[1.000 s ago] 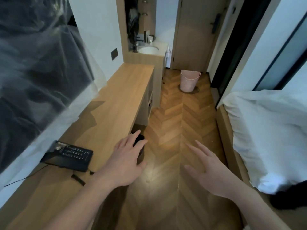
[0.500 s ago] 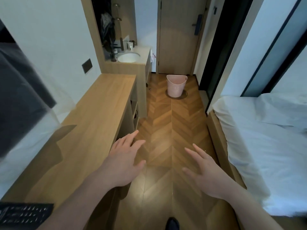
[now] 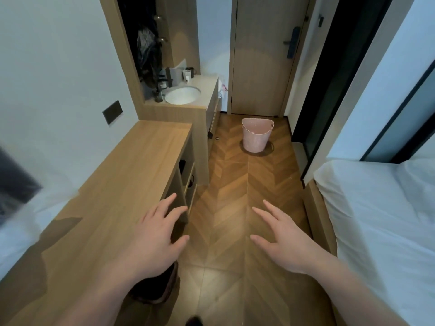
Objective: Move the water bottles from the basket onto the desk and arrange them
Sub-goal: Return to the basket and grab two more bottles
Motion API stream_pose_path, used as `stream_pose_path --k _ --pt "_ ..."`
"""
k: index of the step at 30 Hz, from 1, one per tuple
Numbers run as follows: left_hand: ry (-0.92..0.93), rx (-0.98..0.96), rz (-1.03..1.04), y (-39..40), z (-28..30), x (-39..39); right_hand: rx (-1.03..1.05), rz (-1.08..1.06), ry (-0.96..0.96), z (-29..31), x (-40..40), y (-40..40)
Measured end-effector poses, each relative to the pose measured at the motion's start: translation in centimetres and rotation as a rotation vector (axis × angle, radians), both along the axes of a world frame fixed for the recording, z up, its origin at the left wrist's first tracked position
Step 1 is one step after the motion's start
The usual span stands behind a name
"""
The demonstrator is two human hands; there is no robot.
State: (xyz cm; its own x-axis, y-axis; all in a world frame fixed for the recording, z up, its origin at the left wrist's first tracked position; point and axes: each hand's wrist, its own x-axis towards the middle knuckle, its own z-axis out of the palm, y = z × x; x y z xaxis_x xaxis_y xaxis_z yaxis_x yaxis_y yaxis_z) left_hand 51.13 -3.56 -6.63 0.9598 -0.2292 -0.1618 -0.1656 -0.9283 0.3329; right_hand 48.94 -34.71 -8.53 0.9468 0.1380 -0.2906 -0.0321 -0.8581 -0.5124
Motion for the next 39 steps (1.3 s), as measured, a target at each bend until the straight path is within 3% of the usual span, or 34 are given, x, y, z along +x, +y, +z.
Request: stream_pose_path --k 12,22,30,39 --pt "-0.042 0.053 -0.149 -2.6 -1.8 24.5 -0.046 -0.155 -0.008 -1.7 19.1 -3.5" --pt "-0.083 0.057 -0.309 -10.1 -1.5 40.7 -0.026 -0.265 0.014 -3.1 31.3 -8.6" --pt "-0.055 0.059 -0.283 -19.0 -2.9 53.6 0.001 -0.253 0.045 -5.4 44.7 -16.8" --pt "-0.032 0.024 -0.200 -26.7 -2.3 65.0 -0.038 -0.116 0.055 -3.7 61.1 -25.8"
